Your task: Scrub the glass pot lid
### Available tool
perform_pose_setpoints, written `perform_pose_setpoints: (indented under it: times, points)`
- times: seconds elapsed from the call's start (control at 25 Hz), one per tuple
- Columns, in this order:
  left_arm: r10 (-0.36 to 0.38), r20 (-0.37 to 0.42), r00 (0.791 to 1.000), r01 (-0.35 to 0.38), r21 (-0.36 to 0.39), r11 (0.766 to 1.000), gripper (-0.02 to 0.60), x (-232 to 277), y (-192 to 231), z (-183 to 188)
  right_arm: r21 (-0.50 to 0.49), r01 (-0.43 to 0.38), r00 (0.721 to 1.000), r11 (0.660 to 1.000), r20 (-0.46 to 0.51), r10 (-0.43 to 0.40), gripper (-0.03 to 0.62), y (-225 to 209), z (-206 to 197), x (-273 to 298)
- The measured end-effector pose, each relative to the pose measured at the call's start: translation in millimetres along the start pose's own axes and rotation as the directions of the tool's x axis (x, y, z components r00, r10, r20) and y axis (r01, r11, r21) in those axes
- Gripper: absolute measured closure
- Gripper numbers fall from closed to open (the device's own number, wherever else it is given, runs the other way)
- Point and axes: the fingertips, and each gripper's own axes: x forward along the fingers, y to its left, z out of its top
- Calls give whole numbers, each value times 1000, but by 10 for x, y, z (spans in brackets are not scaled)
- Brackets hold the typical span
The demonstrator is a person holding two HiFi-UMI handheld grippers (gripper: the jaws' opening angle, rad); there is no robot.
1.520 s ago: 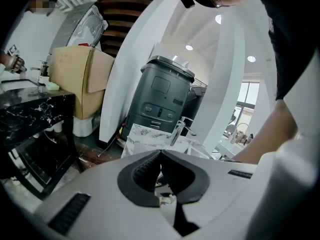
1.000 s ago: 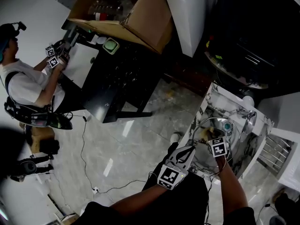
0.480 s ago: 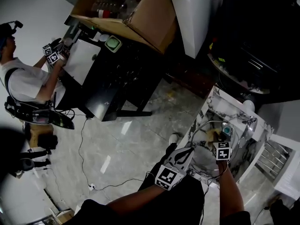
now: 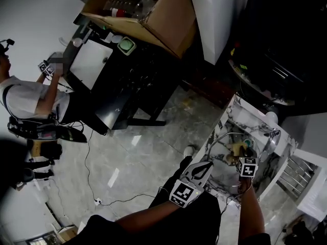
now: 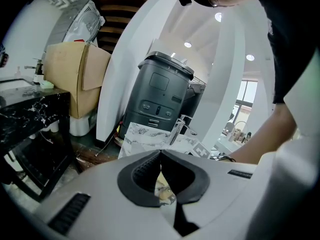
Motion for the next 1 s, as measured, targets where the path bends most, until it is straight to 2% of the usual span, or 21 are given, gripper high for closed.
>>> perform_pose_setpoints:
  times: [0.44, 0.72, 1.0]
  points:
    - [-7, 2, 1000, 7, 9, 1000, 566, -66, -103, -31, -18, 56, 998, 998, -6, -56, 519, -242, -89, -119]
    - [-6, 11, 1000, 6, 15, 1000, 566, -108, -183, -47, 9, 81, 997, 997, -12, -81, 519, -433, -176, -220]
    - [-7, 21, 1000, 6, 17, 1000, 566, -175, -267, -70, 7, 110, 993, 994, -45, -110, 519, -510, -307, -339]
